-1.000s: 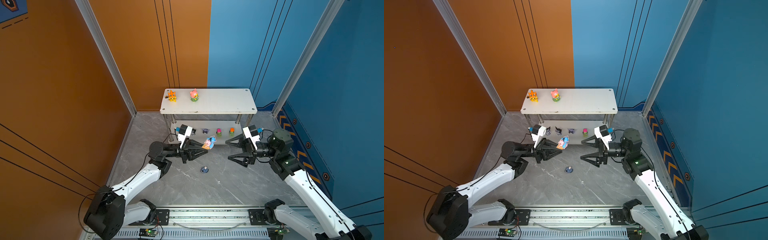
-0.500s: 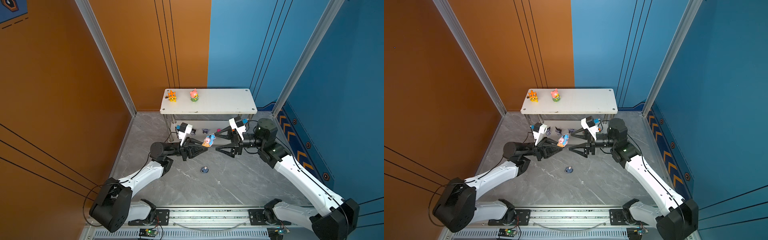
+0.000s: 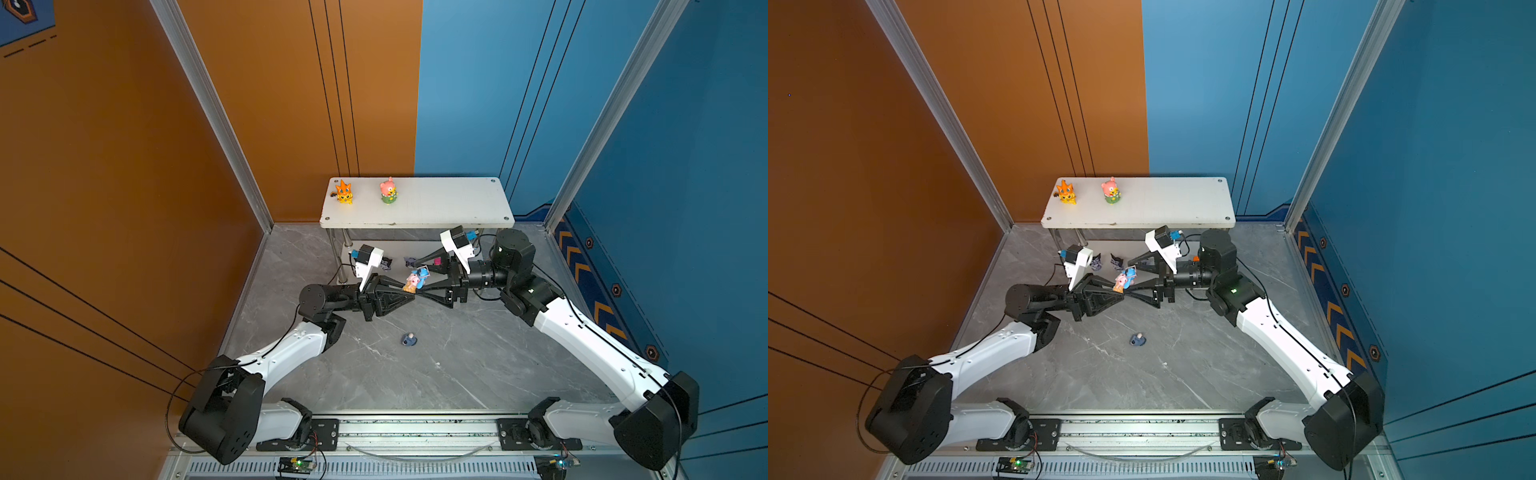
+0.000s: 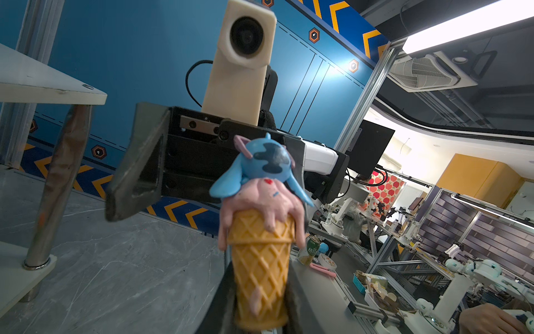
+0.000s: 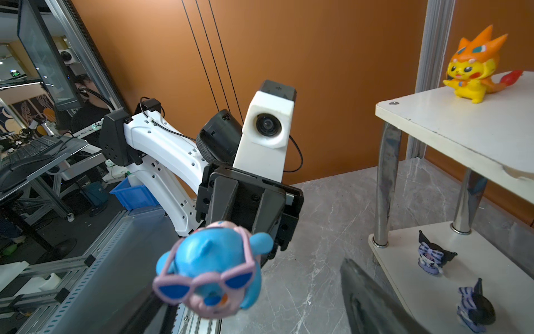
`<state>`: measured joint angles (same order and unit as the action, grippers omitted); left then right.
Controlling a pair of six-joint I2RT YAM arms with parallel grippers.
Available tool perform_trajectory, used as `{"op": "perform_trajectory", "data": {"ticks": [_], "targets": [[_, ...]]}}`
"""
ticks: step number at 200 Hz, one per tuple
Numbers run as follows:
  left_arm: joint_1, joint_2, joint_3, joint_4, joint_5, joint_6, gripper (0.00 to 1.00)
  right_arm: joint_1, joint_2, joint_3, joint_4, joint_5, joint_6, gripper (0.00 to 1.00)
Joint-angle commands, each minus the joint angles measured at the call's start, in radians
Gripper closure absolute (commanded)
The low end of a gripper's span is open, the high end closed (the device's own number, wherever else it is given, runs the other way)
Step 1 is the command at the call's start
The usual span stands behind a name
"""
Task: Place and organize the plastic toys onto the shelf
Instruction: 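Lift the cone toy with the left gripper toward the open right gripper, then close the right gripper on the cone toy's top and open the left gripper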
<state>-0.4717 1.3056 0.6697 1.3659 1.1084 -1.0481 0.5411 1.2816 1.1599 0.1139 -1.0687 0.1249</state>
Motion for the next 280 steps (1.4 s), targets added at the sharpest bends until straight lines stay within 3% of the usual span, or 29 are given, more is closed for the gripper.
{"op": "perform_trajectory", "data": {"ticks": [1, 80, 143, 211, 263, 280], "targets": [[0.011, 0.001, 0.007, 0.040, 0.011, 0.006, 0.98, 0.018, 0.005, 0.045, 0.028, -0.008, -0.025, 0.14], [0.013, 0.001, 0.006, 0.039, 0.008, 0.006, 0.98, 0.055, 0.044, 0.084, 0.015, -0.014, -0.042, 0.22], [0.023, 0.000, 0.008, 0.040, 0.003, 0.004, 0.98, 0.061, 0.065, 0.099, 0.030, -0.014, -0.020, 0.51], [0.045, -0.001, 0.007, 0.039, -0.009, 0.004, 0.97, 0.060, 0.082, 0.113, 0.007, 0.016, -0.001, 0.67], [0.055, -0.031, -0.012, -0.070, -0.039, 0.095, 0.84, 0.057, 0.086, 0.142, -0.054, 0.102, -0.005, 0.75], [0.054, -0.067, -0.016, -0.172, -0.055, 0.166, 0.69, 0.057, 0.085, 0.157, -0.074, 0.131, -0.003, 0.76]]}}
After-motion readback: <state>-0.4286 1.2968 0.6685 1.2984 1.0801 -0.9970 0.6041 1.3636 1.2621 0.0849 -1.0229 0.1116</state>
